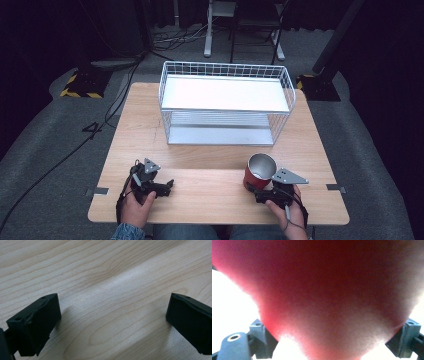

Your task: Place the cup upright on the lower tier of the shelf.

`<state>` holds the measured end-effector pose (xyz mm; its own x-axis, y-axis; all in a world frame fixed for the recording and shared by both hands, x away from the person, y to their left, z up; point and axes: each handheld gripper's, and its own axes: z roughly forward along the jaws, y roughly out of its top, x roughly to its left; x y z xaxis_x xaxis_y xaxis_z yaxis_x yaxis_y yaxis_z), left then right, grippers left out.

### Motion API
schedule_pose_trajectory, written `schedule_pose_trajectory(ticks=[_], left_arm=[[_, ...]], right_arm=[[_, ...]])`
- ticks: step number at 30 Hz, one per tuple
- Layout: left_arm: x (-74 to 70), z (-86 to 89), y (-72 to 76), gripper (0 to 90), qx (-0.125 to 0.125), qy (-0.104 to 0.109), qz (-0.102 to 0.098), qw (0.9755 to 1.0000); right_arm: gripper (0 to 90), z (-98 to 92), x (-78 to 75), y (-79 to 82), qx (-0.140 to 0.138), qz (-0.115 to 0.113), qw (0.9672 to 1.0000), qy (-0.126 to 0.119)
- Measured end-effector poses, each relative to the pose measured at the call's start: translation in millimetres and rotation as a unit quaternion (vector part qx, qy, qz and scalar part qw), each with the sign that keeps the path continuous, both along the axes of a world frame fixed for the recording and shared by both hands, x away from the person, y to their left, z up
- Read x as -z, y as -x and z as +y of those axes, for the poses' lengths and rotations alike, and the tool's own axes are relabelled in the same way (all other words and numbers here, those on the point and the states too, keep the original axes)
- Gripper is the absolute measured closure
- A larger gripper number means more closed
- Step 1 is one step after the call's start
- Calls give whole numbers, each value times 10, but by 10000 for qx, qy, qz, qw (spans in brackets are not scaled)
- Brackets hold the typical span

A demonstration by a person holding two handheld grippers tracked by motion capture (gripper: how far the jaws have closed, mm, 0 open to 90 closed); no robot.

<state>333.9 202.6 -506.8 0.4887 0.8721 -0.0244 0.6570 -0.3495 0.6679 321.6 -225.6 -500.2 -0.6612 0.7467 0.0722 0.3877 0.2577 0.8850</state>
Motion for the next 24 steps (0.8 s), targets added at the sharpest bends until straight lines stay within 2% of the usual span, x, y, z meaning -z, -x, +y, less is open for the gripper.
schedule_pose_trajectory(ticks=[15,24], left_arm=[[0,0,0,1,-1,1,0,10000],[2,-2,7,1,-6,16,0,10000]], right_arm=[[161,-1,-3,22,-86,-153,9998,71],[163,43,-14,-23,-255,-170,9995,-25]])
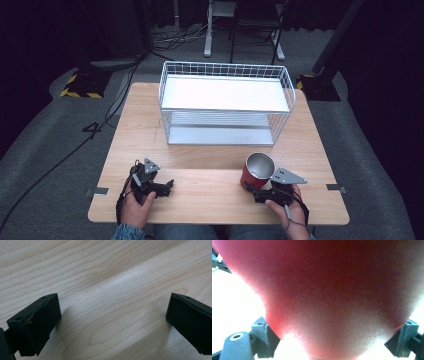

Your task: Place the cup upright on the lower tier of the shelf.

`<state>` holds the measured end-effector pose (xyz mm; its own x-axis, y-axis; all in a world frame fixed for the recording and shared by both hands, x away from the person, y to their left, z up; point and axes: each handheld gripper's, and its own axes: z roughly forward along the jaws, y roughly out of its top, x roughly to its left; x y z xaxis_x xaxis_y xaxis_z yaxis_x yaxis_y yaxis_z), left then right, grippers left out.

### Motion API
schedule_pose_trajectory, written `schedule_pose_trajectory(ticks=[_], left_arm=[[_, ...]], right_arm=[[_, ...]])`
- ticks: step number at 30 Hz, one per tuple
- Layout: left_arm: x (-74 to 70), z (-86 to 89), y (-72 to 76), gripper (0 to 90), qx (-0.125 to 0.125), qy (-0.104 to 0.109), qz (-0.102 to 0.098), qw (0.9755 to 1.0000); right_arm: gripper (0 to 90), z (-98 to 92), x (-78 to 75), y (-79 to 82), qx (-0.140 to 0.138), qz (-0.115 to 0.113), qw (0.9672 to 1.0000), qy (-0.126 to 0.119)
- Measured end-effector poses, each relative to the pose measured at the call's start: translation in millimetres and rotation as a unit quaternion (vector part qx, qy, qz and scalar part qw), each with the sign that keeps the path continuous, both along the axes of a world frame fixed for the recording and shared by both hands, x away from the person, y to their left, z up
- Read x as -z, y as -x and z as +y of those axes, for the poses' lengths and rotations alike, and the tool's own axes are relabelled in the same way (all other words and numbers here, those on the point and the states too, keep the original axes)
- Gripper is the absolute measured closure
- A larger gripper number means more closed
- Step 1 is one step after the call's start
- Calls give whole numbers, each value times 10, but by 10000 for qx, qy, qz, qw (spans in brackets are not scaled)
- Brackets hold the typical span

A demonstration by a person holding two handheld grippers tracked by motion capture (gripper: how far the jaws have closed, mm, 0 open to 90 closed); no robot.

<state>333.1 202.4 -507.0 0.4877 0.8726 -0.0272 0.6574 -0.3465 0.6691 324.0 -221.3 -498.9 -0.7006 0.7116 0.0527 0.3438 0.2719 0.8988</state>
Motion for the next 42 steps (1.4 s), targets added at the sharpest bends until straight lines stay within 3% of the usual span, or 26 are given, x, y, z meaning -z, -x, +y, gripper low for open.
schedule_pose_trajectory(ticks=[11,18,31,42], left_arm=[[1,-2,25,2,23,1,1,10000],[0,-3,23,1,24,7,6,10000],[-3,-15,-10,1,24,-9,19,10000],[-4,-13,-10,1,34,-19,21,10000]], right_arm=[[163,142,-197,-166,-223,-207,9995,-96],[163,227,-303,-294,-301,-177,9993,-124],[163,425,-455,-751,-338,-43,9994,-29],[163,622,-484,-1063,-293,-9,9996,27]])
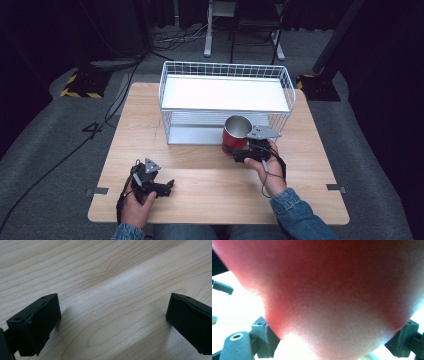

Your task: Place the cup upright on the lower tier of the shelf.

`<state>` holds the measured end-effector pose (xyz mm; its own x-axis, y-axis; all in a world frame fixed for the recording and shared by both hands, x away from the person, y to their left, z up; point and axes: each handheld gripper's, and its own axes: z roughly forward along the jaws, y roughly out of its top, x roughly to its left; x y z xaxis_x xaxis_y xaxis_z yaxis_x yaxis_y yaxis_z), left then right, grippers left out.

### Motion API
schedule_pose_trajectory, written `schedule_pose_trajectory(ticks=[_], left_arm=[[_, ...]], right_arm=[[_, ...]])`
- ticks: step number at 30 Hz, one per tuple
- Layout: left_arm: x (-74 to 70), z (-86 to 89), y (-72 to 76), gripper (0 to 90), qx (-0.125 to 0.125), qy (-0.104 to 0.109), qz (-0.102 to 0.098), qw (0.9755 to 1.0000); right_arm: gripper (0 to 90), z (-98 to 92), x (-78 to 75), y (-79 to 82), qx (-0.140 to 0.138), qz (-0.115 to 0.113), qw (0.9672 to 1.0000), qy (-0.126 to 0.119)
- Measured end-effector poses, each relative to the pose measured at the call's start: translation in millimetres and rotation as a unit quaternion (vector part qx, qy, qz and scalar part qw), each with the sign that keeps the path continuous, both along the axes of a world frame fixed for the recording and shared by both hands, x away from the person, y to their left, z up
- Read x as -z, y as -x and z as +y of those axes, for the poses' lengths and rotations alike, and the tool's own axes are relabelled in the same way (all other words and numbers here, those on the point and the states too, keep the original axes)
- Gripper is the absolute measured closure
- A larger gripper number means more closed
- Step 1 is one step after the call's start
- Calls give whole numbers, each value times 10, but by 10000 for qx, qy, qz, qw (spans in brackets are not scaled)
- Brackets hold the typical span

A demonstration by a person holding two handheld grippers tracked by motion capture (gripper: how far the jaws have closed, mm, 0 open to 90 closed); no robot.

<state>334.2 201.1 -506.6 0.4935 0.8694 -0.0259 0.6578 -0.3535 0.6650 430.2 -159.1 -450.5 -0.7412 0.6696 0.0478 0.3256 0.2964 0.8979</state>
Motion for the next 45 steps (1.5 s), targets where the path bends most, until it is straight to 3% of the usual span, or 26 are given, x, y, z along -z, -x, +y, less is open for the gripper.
schedule_pose_trajectory(ticks=[13,17,26,33,45], left_arm=[[1,4,0,1,15,2,-7,10000],[1,6,-1,1,24,3,-6,10000],[0,11,-5,1,53,-3,0,10000],[1,12,-6,1,57,3,-4,10000],[0,11,-6,1,52,-4,0,10000]], right_arm=[[163,197,86,-294,285,47,9995,-94],[163,264,130,-405,521,-25,9985,-160],[162,387,202,-600,748,-222,9968,-147],[161,468,233,-688,835,-257,9961,-106],[160,536,318,-787,977,-85,9952,-17]])
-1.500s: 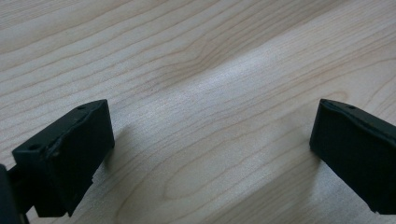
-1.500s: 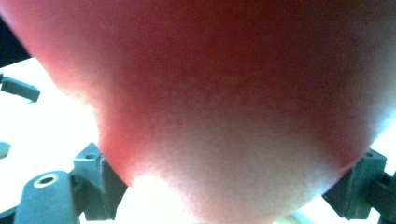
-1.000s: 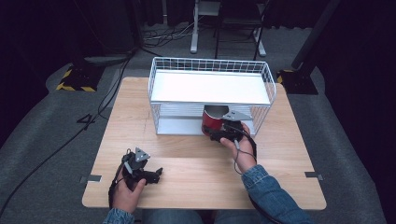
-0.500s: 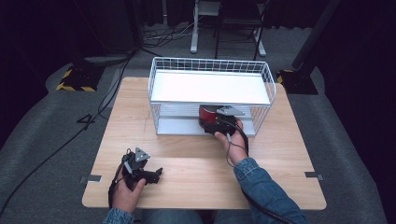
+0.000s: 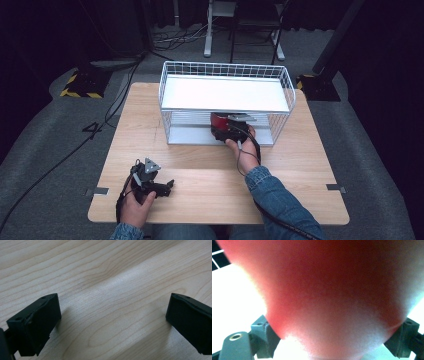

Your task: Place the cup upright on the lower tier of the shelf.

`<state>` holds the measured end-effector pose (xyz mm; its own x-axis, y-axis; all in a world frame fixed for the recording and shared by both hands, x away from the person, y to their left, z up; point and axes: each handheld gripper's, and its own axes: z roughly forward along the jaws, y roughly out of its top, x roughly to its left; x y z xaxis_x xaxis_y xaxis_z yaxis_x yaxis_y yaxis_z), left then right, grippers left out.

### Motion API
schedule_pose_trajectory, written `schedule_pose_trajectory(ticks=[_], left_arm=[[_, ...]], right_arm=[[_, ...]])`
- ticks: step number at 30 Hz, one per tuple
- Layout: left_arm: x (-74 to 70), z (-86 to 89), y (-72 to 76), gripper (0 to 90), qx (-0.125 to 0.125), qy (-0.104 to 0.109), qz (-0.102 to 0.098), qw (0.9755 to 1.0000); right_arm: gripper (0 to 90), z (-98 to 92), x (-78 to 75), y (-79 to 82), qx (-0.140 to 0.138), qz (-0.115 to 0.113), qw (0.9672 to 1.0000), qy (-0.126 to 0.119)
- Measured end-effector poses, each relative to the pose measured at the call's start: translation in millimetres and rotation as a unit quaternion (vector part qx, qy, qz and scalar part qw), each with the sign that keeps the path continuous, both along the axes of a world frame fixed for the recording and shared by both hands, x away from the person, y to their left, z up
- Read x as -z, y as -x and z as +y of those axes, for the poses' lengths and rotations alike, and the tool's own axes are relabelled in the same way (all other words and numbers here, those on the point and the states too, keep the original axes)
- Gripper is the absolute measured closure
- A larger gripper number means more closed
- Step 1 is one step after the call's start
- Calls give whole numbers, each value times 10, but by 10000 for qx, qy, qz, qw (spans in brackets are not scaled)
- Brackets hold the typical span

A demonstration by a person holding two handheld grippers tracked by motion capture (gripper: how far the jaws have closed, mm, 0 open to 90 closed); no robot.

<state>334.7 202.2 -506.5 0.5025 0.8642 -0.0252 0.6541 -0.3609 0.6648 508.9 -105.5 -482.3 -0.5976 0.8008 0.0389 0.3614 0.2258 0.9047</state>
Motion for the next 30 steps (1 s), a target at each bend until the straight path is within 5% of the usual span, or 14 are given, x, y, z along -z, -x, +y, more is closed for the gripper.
schedule_pose_trajectory(ticks=[17,30], left_arm=[[1,0,0,1,2,2,-3,10000],[0,0,0,1,5,0,-1,10000]], right_arm=[[155,0,21,-27,-98,-31,9999,97],[158,-99,61,81,-170,157,9996,157]])
